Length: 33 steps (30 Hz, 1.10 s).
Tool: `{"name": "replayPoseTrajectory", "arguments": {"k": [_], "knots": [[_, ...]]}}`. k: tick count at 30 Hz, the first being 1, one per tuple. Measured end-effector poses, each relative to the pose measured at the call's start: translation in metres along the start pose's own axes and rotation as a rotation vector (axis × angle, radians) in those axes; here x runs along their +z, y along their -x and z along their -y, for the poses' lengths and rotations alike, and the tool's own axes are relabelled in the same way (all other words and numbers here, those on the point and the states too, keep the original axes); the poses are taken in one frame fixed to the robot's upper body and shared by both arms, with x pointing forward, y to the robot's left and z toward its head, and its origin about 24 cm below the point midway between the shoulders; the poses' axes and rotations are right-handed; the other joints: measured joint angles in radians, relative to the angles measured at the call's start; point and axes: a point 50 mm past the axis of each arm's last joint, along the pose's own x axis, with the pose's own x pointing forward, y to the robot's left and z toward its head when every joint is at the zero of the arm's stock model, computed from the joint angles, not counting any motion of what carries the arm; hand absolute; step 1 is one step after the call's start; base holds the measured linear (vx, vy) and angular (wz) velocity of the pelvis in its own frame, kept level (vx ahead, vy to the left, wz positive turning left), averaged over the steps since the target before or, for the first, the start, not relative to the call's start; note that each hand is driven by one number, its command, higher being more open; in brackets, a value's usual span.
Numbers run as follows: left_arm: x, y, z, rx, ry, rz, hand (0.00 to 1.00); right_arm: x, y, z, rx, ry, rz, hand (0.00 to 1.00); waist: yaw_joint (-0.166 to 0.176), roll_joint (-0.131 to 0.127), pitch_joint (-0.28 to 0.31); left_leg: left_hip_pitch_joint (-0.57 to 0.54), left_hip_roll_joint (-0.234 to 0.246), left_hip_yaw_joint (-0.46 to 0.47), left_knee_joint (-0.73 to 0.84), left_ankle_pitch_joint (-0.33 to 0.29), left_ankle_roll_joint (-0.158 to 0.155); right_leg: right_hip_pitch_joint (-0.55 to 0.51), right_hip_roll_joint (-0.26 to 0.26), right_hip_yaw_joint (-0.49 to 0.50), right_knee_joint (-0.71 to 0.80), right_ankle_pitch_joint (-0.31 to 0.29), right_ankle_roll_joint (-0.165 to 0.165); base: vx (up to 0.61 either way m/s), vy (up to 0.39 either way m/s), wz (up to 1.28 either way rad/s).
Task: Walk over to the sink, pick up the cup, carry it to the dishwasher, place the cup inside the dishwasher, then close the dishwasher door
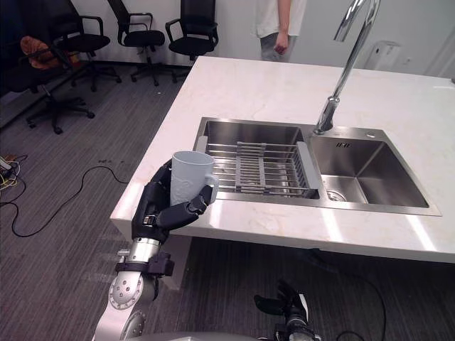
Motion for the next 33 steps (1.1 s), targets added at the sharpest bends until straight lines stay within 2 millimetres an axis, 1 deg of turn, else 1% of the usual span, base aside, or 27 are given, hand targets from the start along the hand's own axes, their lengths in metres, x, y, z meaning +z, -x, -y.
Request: {"name": "replayPoseTrajectory", "arguments": {"k": [1, 4, 6, 9, 10, 11, 12, 13, 14, 15, 16, 17, 18, 19, 20, 21, 23, 24, 25, 26, 27, 28, 29, 30, 31, 32, 33], "knots": [[0.0, 0.0, 0.0, 0.0, 0.0, -0.001, 0.3, -0.002, 0.001, 0.001, -0.003, 0.0, -0.005, 0.9, 0.0, 0.0, 0.0, -0.001, -0.002, -0.007, -0.002, 0.003, 0.0, -0.002, 0.004, 0.013, 0.011, -0.017, 0.006, -0.08, -0.061, 0.28], [0.0, 0.001, -0.001, 0.012, 0.004, -0.002, 0.3, -0.005, 0.003, 0.0, 0.0, 0.009, -0.015, 0.9, 0.009, 0.002, -0.003, -0.019, -0.004, -0.048, -0.001, 0.007, -0.005, -0.003, 0.018, 0.024, 0.023, -0.037, 0.003, -0.03, -0.084, 0.49], [0.0, 0.002, -0.002, 0.023, 0.006, -0.002, 0.3, -0.001, 0.003, -0.004, 0.012, 0.016, 0.003, 0.9, 0.021, 0.004, -0.005, -0.053, -0.004, -0.089, 0.017, 0.015, -0.008, -0.007, 0.025, -0.001, 0.024, -0.035, 0.005, 0.03, -0.06, 0.52], [-0.001, 0.004, -0.005, 0.069, 0.027, -0.006, 0.3, 0.007, 0.002, -0.01, 0.034, 0.023, 0.039, 0.9, 0.029, 0.003, -0.004, -0.112, -0.02, -0.176, 0.055, 0.023, -0.017, -0.004, 0.025, -0.038, 0.039, -0.042, -0.014, 0.06, -0.048, 0.93], [-0.002, 0.005, -0.006, 0.084, 0.033, -0.008, 0.3, 0.01, 0.0, -0.012, 0.037, 0.023, 0.047, 0.9, 0.039, 0.003, -0.002, -0.122, -0.025, -0.204, 0.067, 0.027, -0.021, 0.009, 0.025, -0.057, 0.039, -0.048, -0.021, 0.03, -0.032, 0.99], [-0.002, 0.007, -0.008, 0.1, 0.037, -0.011, 0.3, 0.013, -0.001, -0.013, 0.039, 0.023, 0.056, 0.9, 0.052, 0.005, 0.001, -0.137, -0.027, -0.202, 0.074, 0.036, -0.023, 0.025, 0.024, -0.085, 0.038, -0.053, -0.023, 0.02, -0.031, 0.98], [-0.002, 0.007, -0.008, 0.106, 0.036, -0.011, 0.3, 0.015, -0.001, -0.013, 0.039, 0.023, 0.062, 0.9, 0.055, 0.006, 0.002, -0.144, -0.03, -0.196, 0.072, 0.045, -0.021, 0.035, 0.022, -0.098, 0.037, -0.057, -0.023, -0.02, -0.017, 1.08], [-0.002, 0.007, -0.009, 0.11, 0.036, -0.01, 0.3, 0.017, -0.002, -0.013, 0.033, 0.022, 0.071, 0.9, 0.05, 0.004, 0.004, -0.156, -0.03, -0.163, 0.053, 0.065, -0.007, 0.05, 0.006, -0.122, 0.03, -0.063, -0.025, -0.04, 0.016, 1.27], [0.0, 0.007, -0.01, 0.121, 0.034, -0.005, 0.3, 0.019, -0.003, -0.013, 0.026, 0.023, 0.074, 0.9, 0.058, -0.008, 0.012, -0.157, 0.013, -0.014, 0.025, 0.054, 0.022, 0.066, -0.006, -0.169, 0.01, -0.061, -0.021, -0.03, 0.007, 1.25], [0.001, 0.007, -0.011, 0.125, 0.032, -0.001, 0.3, 0.022, -0.004, -0.014, 0.027, 0.024, 0.082, 0.9, 0.06, -0.009, 0.015, -0.164, 0.045, 0.069, 0.04, 0.048, 0.031, 0.071, -0.008, -0.191, 0.004, -0.059, -0.019, -0.01, 0.007, 1.12], [0.002, 0.007, -0.012, 0.125, 0.03, 0.004, 0.3, 0.025, -0.006, -0.012, 0.02, 0.032, 0.089, 0.9, 0.057, 0.0, 0.019, -0.178, 0.095, 0.177, 0.081, 0.04, 0.043, 0.081, -0.011, -0.23, 0.002, -0.059, -0.018, 0.01, 0.028, 1.08], [0.002, 0.007, -0.011, 0.124, 0.033, 0.006, 0.3, 0.025, -0.007, -0.007, 0.007, 0.045, 0.089, 0.9, 0.049, 0.017, 0.02, -0.189, 0.142, 0.263, 0.119, 0.049, 0.055, 0.098, -0.012, -0.277, 0.003, -0.059, -0.018, 0.02, 0.086, 1.22], [0.002, 0.007, -0.01, 0.118, 0.035, 0.005, 0.3, 0.025, -0.007, -0.003, -0.002, 0.053, 0.086, 0.9, 0.045, 0.021, 0.02, -0.192, 0.14, 0.279, 0.124, 0.059, 0.04, 0.11, -0.016, -0.297, 0.004, -0.06, -0.017, 0.02, 0.112, 1.04], [0.002, 0.007, -0.009, 0.112, 0.036, 0.006, 0.3, 0.027, -0.009, 0.0, -0.01, 0.059, 0.089, 0.9, 0.046, 0.021, 0.02, -0.191, 0.118, 0.267, 0.111, 0.063, 0.034, 0.113, -0.027, -0.293, 0.004, -0.061, -0.015, 0.04, 0.183, 0.84], [0.003, 0.006, -0.011, 0.109, 0.028, 0.01, 0.3, 0.031, -0.01, -0.002, -0.006, 0.059, 0.099, 0.9, 0.042, 0.013, 0.026, -0.188, 0.081, 0.245, 0.083, 0.078, 0.033, 0.122, -0.045, -0.281, -0.009, -0.065, -0.003, 0.04, 0.182, 0.76], [0.003, 0.007, -0.013, 0.1, 0.013, 0.007, 0.3, 0.033, -0.012, -0.005, -0.002, 0.061, 0.099, 0.9, 0.036, 0.001, 0.032, -0.187, 0.048, 0.232, 0.062, 0.086, 0.043, 0.13, -0.06, -0.281, -0.021, -0.063, 0.003, 0.04, 0.18, 0.63], [0.002, 0.008, -0.014, 0.095, 0.005, 0.001, 0.3, 0.035, -0.014, -0.008, 0.008, 0.066, 0.096, 0.9, 0.036, -0.005, 0.036, -0.188, 0.021, 0.218, 0.062, 0.08, 0.055, 0.137, -0.083, -0.288, -0.013, -0.06, 0.007, 0.04, 0.133, 0.49], [0.002, 0.007, -0.011, 0.084, 0.014, 0.002, 0.3, 0.035, -0.014, -0.009, 0.012, 0.072, 0.096, 0.9, 0.031, -0.004, 0.041, -0.184, -0.009, 0.189, 0.064, 0.066, 0.065, 0.136, -0.115, -0.294, 0.05, -0.058, 0.01, 0.06, 0.171, 0.62], [0.003, 0.006, -0.01, 0.079, 0.016, 0.004, 0.3, 0.035, -0.014, -0.009, 0.012, 0.076, 0.095, 0.9, 0.03, -0.004, 0.044, -0.18, -0.021, 0.181, 0.063, 0.057, 0.071, 0.125, -0.132, -0.291, 0.102, -0.057, 0.011, 0.08, 0.219, 0.79], [0.003, 0.006, -0.006, 0.055, 0.022, 0.005, 0.3, 0.034, -0.014, -0.01, 0.014, 0.079, 0.091, 0.9, 0.027, -0.007, 0.047, -0.166, -0.04, 0.156, 0.063, 0.049, 0.083, 0.088, -0.175, -0.278, 0.24, -0.052, 0.004, 0.07, 0.147, 0.6], [0.003, 0.006, -0.005, 0.047, 0.024, 0.004, 0.3, 0.034, -0.014, -0.01, 0.016, 0.081, 0.092, 0.9, 0.026, -0.008, 0.048, -0.159, -0.051, 0.135, 0.062, 0.049, 0.083, 0.069, -0.193, -0.262, 0.31, -0.039, -0.006, 0.11, 0.175, 0.82], [0.002, 0.006, -0.001, 0.021, 0.026, -0.002, 0.3, 0.034, -0.013, -0.011, 0.022, 0.096, 0.093, 0.9, 0.012, -0.007, 0.051, -0.134, -0.066, 0.097, 0.052, 0.043, 0.094, 0.021, -0.21, -0.194, 0.447, 0.022, -0.036, 0.14, 0.149, 0.87], [0.001, 0.007, -0.001, 0.008, 0.017, -0.005, 0.3, 0.035, -0.013, -0.014, 0.035, 0.115, 0.098, 0.9, 0.001, 0.005, 0.061, -0.106, -0.072, 0.06, 0.031, 0.041, 0.099, -0.032, -0.174, -0.075, 0.536, -0.021, -0.02, 0.15, 0.142, 0.91], [0.001, 0.007, -0.001, 0.007, 0.014, -0.006, 0.3, 0.035, -0.013, -0.016, 0.044, 0.12, 0.102, 0.9, -0.005, 0.006, 0.061, -0.095, -0.072, 0.041, 0.02, 0.042, 0.1, -0.051, -0.144, -0.03, 0.551, -0.058, -0.019, 0.2, 0.114, 0.86], [0.001, 0.006, 0.0, 0.004, 0.015, -0.005, 0.3, 0.037, -0.012, -0.021, 0.063, 0.13, 0.111, 0.9, -0.012, 0.004, 0.062, -0.072, -0.076, 0.009, -0.005, 0.048, 0.102, -0.095, -0.082, 0.052, 0.558, -0.114, -0.018, 0.2, 0.068, 0.8], [0.001, 0.006, 0.003, -0.012, 0.019, -0.007, 0.3, 0.039, -0.011, -0.025, 0.077, 0.133, 0.123, 0.9, -0.015, 0.004, 0.062, -0.055, -0.083, -0.021, -0.022, 0.05, 0.103, -0.14, -0.023, 0.12, 0.543, -0.151, -0.016, 0.2, 0.043, 0.81], [0.0, 0.005, 0.006, -0.03, 0.02, -0.009, 0.3, 0.039, -0.01, -0.026, 0.081, 0.129, 0.13, 0.9, -0.02, 0.004, 0.062, -0.049, -0.089, -0.041, -0.027, 0.051, 0.103, -0.158, 0.005, 0.15, 0.524, -0.164, -0.015, 0.18, -0.022, 0.97]]}}
